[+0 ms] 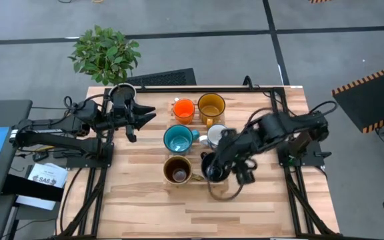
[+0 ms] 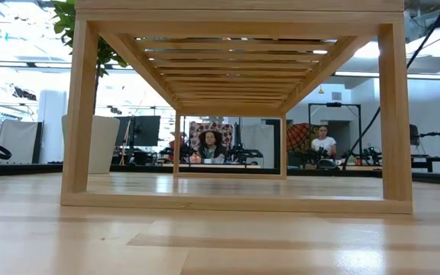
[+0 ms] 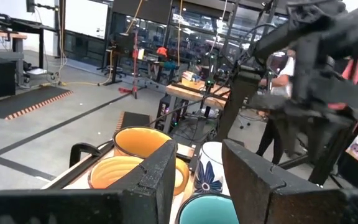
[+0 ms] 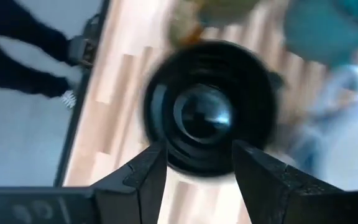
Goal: Place coffee mugs
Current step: Return to Home Position
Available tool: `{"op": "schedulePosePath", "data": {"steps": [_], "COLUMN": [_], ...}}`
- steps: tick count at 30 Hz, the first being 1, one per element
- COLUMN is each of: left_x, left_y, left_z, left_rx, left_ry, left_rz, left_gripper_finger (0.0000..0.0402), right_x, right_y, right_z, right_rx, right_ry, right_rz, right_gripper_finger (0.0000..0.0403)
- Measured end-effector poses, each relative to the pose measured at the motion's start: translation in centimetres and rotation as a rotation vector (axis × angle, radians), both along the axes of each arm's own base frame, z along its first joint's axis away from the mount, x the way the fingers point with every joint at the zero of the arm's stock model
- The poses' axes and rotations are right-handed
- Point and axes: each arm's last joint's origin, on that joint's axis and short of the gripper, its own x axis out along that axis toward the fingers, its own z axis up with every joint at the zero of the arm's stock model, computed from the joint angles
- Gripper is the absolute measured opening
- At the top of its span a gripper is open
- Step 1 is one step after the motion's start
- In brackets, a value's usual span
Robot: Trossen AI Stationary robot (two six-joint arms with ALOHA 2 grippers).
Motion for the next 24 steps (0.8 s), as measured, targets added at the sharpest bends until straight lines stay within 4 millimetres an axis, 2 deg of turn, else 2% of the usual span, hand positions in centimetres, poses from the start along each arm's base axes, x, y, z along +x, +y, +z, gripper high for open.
{"op": "schedulePosePath", "data": {"steps": [5, 8, 11, 14, 17, 20, 22, 24], "left_x": [0.0, 0.0, 0.0, 0.1, 0.1, 0.1, 0.1, 0.1], "left_y": [0.0, -0.1, -0.2, -0.5, -0.8, -1.2, -1.5, -1.7], "left_z": [0.0, 0.0, 0.0, 0.0, 0.0, 0.0, 0.0, 0.0], "left_rx": [0.001, 0.007, 0.033, 0.057, 0.061, 0.061, 0.061, 0.062], "left_ry": [0.0, 0.001, 0.006, 0.01, 0.01, 0.009, 0.008, 0.008], "left_rz": [-0.002, -0.034, -0.062, -0.103, -0.124, -0.147, -0.163, -0.174], "left_gripper_finger": [0.0116, 0.0116, 0.0116, 0.0111, 0.0093, 0.0054, 0.0019, 0.0007], "right_x": [-3.5, -6.5, -9.5, -11.7, -12.9, -13.4, -13.1, -12.8], "right_y": [-2.5, -3.7, -4.5, -5.0, -5.5, -6.1, -6.3, -6.4], "right_z": [1.4, 1.6, 1.4, 0.5, -0.4, -1.3, -1.7, -1.9], "right_rx": [-0.021, -0.01, 0.038, 0.104, 0.145, 0.129, 0.115, 0.106], "right_ry": [-0.06, -0.154, -0.302, -0.456, -0.617, -0.75, -0.804, -0.83], "right_rz": [-0.127, -0.243, -0.366, -0.463, -0.532, -0.622, -0.635, -0.624], "right_gripper_finger": [0.0194, 0.0186, 0.0179, 0.0175, 0.0173, 0.0166, 0.0151, 0.0122]}}
